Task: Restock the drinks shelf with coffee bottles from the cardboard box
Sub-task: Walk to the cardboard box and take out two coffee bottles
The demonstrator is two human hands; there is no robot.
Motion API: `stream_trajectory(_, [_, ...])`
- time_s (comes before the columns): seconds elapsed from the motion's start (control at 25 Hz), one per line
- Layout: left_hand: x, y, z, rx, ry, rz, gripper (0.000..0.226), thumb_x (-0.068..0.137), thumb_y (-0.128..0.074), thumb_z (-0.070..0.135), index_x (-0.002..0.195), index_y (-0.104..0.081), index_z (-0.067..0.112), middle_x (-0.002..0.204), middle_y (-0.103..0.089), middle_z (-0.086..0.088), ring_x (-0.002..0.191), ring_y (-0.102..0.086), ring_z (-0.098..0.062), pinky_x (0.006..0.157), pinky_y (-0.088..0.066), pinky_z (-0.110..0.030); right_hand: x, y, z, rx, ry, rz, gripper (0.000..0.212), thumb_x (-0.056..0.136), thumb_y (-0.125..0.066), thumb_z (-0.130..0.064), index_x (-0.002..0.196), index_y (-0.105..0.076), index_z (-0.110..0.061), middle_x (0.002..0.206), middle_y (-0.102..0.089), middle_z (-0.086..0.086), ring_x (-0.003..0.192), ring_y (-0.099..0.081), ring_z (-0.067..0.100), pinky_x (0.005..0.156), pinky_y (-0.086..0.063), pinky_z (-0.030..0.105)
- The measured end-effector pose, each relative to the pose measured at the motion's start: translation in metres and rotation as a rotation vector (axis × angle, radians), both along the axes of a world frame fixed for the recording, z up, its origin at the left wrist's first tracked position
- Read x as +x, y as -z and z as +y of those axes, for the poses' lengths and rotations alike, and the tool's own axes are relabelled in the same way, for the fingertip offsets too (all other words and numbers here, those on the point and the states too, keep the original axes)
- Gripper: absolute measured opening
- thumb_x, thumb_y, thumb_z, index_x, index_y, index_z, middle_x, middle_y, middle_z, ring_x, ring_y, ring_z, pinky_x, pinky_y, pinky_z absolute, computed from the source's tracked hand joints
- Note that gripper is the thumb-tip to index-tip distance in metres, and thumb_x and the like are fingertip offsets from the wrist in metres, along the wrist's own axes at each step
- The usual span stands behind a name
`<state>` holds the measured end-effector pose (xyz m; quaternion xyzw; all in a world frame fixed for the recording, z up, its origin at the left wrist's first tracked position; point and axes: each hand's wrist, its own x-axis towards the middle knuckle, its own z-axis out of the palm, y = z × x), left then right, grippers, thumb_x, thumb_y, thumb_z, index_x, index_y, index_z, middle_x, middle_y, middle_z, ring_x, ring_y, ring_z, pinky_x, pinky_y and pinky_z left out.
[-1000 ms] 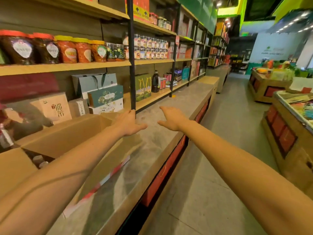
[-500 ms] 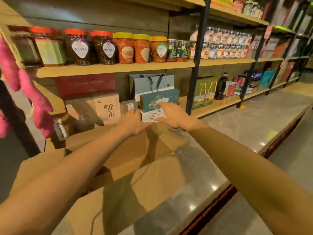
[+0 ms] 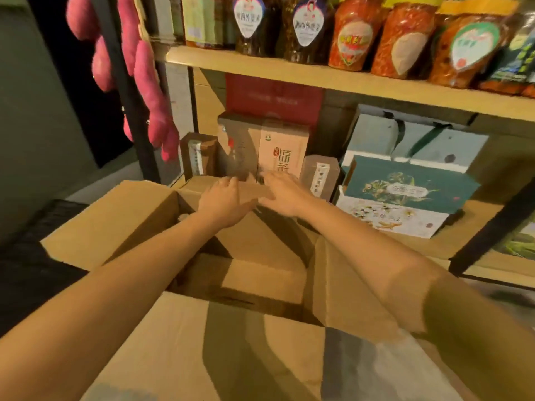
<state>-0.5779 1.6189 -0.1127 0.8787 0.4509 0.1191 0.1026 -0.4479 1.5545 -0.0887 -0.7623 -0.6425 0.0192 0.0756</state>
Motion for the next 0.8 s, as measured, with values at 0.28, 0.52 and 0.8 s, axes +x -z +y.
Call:
stream_trajectory(0.28, [-0.038, 0.044, -0.005, -0.056, -0.321, -0.012, 0.067, 0.092, -0.047, 0.047, 0.146, -0.023, 0.016, 0.152, -0.030, -0.004, 0.142, -0.025, -0.026, 0.118, -0.010, -0.046, -0.040, 0.037, 0.054, 0.005, -0.276, 0.209, 0.060, 0.093, -0.055, -0.027, 0.147, -0.028, -0.021, 0.154, -0.031, 0.003, 0.142, -0.028, 0.023, 0.115, -0.029, 0.042])
stream_trajectory(0.52, [-0.041, 0.086, -0.001, -0.376, -0.709, -0.418, 0.054, 0.089, -0.059, 0.032, 0.134, -0.040, 0.011, 0.132, -0.051, -0.009, 0.116, -0.053, -0.026, 0.098, -0.047, -0.041, -0.062, 0.096, 0.086, -0.034, -0.367, 0.378, 0.050, 0.095, -0.053, -0.021, 0.142, -0.037, -0.021, 0.147, -0.041, 0.003, 0.137, -0.038, 0.021, 0.109, -0.035, 0.036])
stream_trajectory(0.8, [-0.016, 0.114, 0.025, -0.515, -1.134, -0.725, 0.071, 0.090, -0.059, 0.022, 0.148, -0.019, 0.014, 0.143, -0.040, -0.011, 0.125, -0.049, -0.029, 0.102, -0.046, -0.041, -0.059, 0.147, 0.124, -0.027, -0.363, 0.592, 0.052, 0.094, -0.055, -0.020, 0.142, -0.036, -0.022, 0.147, -0.042, 0.002, 0.136, -0.040, 0.021, 0.109, -0.035, 0.040])
